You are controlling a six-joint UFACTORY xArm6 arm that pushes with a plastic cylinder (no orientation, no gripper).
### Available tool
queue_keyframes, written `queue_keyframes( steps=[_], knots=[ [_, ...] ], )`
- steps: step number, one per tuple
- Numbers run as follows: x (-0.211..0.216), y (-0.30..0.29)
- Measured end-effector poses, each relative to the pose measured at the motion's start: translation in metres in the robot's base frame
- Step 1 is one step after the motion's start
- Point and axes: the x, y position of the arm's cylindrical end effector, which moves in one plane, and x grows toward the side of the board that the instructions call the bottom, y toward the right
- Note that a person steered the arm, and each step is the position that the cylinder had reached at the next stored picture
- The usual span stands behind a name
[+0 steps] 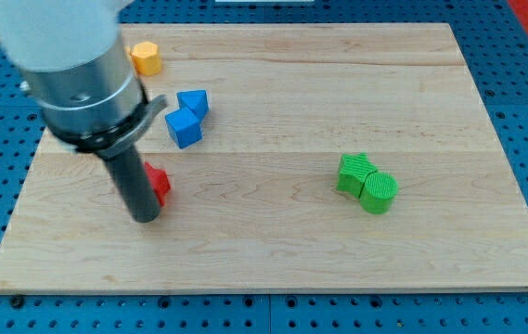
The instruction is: Push the red circle towards the top center
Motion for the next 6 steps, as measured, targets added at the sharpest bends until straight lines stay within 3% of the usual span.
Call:
queue_keyframes(
  steps=[2,5,6],
  knots=[
    [-0.009,-0.054],
    [-0.157,-0.029],
    [-0.163,-0.004]
  ],
)
